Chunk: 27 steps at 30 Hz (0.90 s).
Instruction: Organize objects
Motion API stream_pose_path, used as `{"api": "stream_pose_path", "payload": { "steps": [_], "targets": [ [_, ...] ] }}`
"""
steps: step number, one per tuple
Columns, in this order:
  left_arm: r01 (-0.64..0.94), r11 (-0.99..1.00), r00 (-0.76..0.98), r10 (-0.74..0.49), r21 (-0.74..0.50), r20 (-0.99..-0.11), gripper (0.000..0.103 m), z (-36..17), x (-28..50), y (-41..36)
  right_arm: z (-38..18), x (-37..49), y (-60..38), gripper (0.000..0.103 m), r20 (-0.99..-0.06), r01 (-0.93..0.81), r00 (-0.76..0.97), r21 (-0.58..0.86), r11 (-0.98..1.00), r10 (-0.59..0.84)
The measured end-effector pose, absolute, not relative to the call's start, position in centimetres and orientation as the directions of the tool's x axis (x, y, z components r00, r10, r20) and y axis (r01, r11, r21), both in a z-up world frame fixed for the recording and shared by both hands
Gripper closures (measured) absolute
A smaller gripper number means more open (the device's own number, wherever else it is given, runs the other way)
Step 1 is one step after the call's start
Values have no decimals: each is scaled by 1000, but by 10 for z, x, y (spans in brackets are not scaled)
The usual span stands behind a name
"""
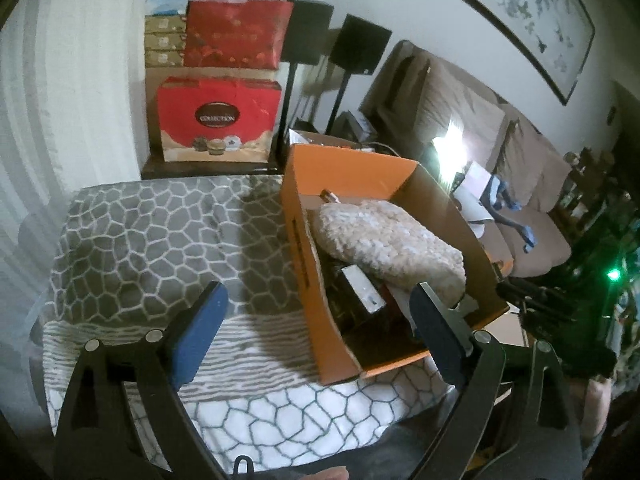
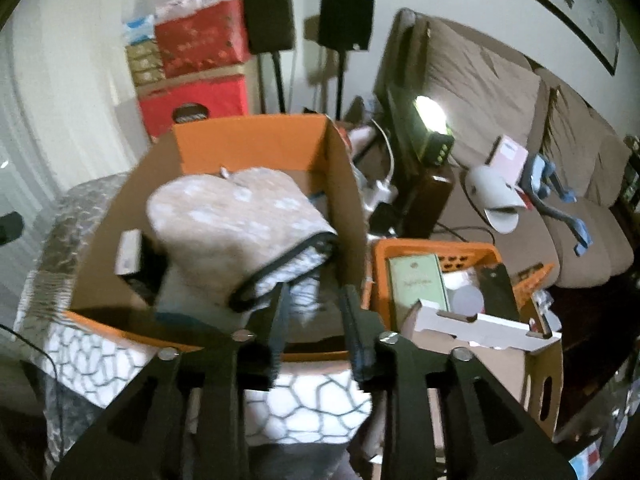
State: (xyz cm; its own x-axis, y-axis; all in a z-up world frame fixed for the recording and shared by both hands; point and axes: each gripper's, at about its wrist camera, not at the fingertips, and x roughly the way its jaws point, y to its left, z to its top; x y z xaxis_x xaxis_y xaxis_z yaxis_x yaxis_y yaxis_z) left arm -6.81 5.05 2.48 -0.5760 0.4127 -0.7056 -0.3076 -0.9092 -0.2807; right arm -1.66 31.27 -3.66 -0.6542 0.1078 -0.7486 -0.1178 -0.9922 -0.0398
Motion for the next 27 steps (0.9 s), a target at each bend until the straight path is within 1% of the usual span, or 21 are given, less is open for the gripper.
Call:
{"api": "stream_pose_path", "payload": {
  "steps": [1, 3, 6, 8, 9, 10, 11, 12, 13, 14, 16, 18, 21, 22, 27],
  "targets": [
    [-306, -910, -583, 411, -279, -701, 7, 26, -66, 48, -33, -15, 307, 69, -741, -107, -664, -35, -994, 97],
    [-301, -917, -598, 396, -263, -697, 7, 28, -60, 45, -27, -10, 298, 66, -731, -92, -677, -29, -995, 84],
    [-296, -925, -609, 375, -239, -699, 7, 28, -52, 41, -20, -6, 284, 56, -716, -68, -695, -25, -997, 66],
    [-291, -930, -616, 361, -223, -701, 6, 27, -47, 37, -17, -3, 275, 48, -705, -53, -707, -17, -998, 50],
    [-289, -933, -619, 353, -215, -702, 6, 26, -44, 36, -15, -2, 271, 46, -701, -47, -711, -16, -999, 45],
    [-283, -936, -624, 344, -207, -702, 1, 25, -42, 33, -14, -1, 267, 41, -698, -43, -715, -15, -999, 41],
    [-279, -938, -630, 339, -204, -698, 0, 25, -39, 31, -13, 0, 263, 33, -694, -37, -720, -12, -999, 34],
    [-273, -941, -636, 333, -200, -696, 0, 24, -37, 29, -13, 1, 260, 30, -690, -30, -723, -7, -1000, 27],
    [-268, -943, -639, 327, -197, -696, 0, 23, -35, 26, -12, 2, 257, 22, -686, -24, -727, -1, -1000, 19],
    [-263, -945, -641, 323, -196, -697, 0, 22, -33, 23, -12, 2, 253, 19, -682, -14, -731, 10, -1000, 3],
    [-248, -950, -642, 308, -190, -702, 0, 19, -30, 19, -12, 3, 247, 18, -681, 0, -732, 21, -1000, -14],
    [-235, -955, -646, 293, -182, -705, 0, 17, -27, 14, -14, 3, 240, 15, -682, 9, -731, 21, -1000, -21],
    [-217, -961, -657, 273, -170, -703, 0, 15, -23, 7, -16, 4, 232, 6, -682, 18, -731, 29, -999, -33],
    [-212, -962, -659, 270, -170, -702, 0, 14, -22, 5, -16, 4, 230, 1, -681, 20, -732, 34, -999, -37],
    [-185, -969, -673, 247, -165, -697, 0, 13, -14, -4, -18, 8, 220, 1, -671, 21, -740, 34, -999, -38]
  ]
}}
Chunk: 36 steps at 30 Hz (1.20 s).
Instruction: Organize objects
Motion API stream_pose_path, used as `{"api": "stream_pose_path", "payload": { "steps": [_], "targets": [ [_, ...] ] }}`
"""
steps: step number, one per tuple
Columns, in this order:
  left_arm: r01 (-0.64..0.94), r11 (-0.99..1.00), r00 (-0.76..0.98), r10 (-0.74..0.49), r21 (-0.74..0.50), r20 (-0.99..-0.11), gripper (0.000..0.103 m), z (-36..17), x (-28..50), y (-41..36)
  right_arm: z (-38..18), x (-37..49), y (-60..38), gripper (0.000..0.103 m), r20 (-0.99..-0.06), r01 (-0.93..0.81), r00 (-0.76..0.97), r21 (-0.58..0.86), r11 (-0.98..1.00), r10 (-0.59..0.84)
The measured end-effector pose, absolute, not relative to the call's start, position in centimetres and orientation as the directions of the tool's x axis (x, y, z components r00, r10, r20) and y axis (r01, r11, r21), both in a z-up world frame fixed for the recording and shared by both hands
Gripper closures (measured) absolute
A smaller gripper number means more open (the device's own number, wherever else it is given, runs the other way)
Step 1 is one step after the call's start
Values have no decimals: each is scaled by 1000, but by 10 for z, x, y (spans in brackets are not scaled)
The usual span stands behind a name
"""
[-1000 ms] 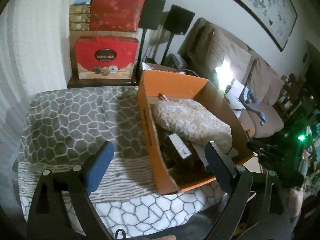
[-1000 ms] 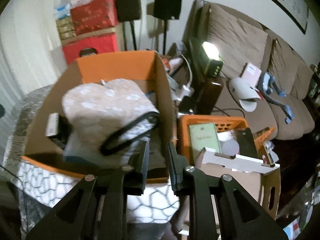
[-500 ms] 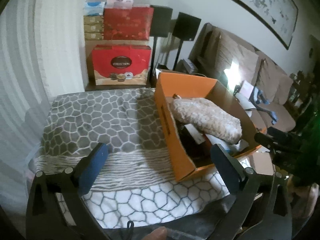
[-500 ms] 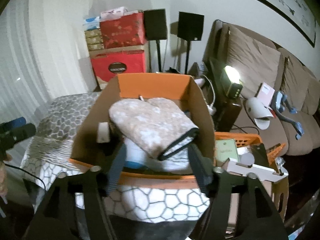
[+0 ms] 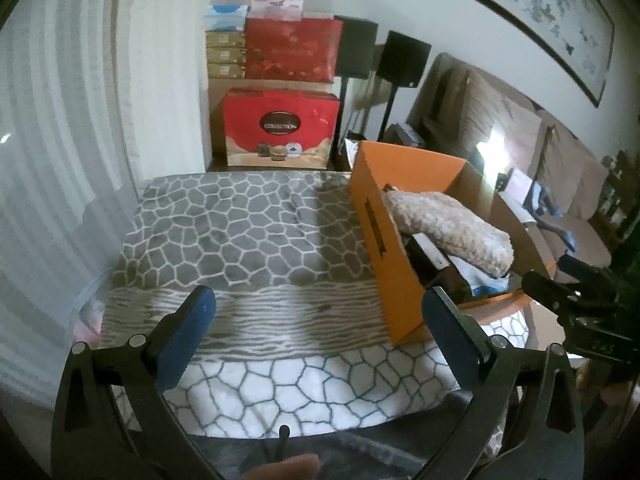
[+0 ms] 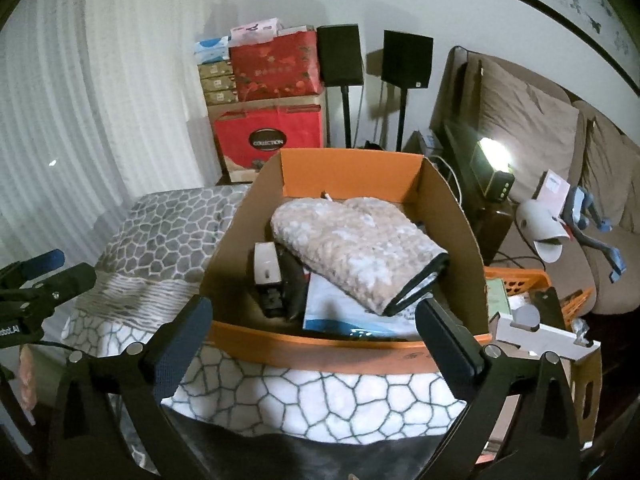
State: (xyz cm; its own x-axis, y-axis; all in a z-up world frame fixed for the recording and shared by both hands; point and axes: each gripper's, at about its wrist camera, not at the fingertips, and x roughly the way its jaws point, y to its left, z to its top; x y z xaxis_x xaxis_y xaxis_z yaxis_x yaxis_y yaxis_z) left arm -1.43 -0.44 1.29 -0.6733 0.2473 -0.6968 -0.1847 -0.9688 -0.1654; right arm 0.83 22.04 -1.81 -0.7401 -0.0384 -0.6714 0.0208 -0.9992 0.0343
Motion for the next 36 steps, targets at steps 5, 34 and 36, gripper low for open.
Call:
{"api": "stream_pose_path", "payload": {
  "steps": [5, 34, 36],
  "targets": [
    [-153, -973, -677, 232, -174, -698, 0, 8, -8, -12, -23, 12, 214, 1, -669, 4, -743, 34, -999, -26],
    [-80, -984, -661, 171, -159, -730, 0, -28, 7, -14, -56, 32, 196, 1, -680, -54, -733, 22, -998, 24],
    [-79, -984, -660, 171, -159, -732, 0, -29, 6, -14, -56, 32, 196, 1, -679, -55, -733, 19, -998, 27]
  ]
}}
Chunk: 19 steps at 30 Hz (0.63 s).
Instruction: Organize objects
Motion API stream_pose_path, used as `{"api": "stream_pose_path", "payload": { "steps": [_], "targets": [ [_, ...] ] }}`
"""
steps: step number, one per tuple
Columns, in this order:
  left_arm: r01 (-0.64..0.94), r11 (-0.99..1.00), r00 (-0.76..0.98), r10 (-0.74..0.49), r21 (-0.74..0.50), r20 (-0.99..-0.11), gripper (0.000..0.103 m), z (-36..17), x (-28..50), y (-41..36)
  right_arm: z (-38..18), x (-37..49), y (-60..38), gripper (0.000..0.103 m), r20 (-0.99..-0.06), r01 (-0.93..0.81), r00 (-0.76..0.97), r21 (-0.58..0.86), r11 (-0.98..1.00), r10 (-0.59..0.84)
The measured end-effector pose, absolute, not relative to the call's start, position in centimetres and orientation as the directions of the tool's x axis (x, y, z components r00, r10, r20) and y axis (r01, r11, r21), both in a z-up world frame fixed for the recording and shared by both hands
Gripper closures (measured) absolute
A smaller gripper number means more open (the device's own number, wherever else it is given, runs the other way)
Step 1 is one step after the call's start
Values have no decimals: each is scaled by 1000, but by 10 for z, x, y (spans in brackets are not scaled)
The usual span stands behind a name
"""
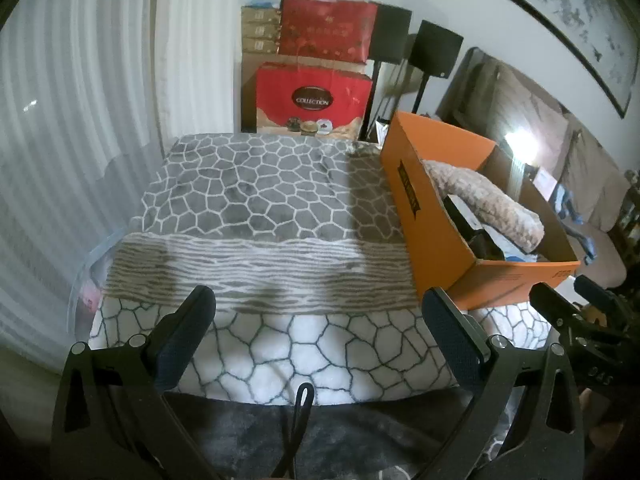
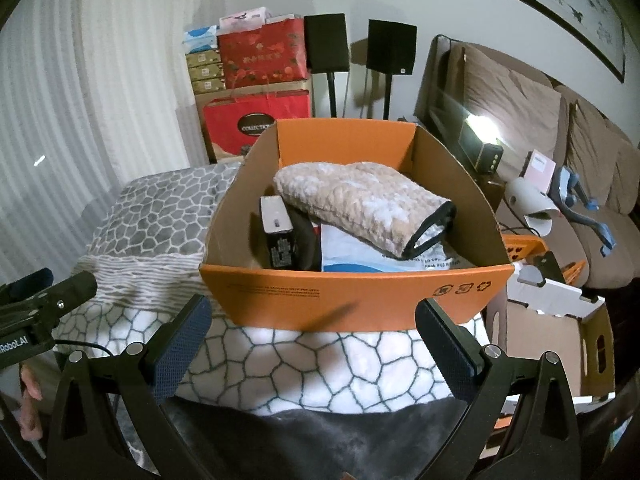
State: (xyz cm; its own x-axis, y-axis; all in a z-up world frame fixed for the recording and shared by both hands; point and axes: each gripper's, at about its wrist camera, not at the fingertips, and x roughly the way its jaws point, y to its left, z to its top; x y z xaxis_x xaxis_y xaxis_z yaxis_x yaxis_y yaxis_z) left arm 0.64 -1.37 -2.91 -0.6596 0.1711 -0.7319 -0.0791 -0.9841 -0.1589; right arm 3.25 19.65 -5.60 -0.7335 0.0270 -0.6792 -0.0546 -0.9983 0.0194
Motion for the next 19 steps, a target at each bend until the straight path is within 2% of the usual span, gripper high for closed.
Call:
{"api": "stream_pose_path", "payload": {
  "steps": [19],
  "targets": [
    [-89, -985, -662, 171, -149, -730, 0, -29, 8, -9, -57, 33, 197, 1, -677, -57, -736, 18, -998, 30]
  ]
}}
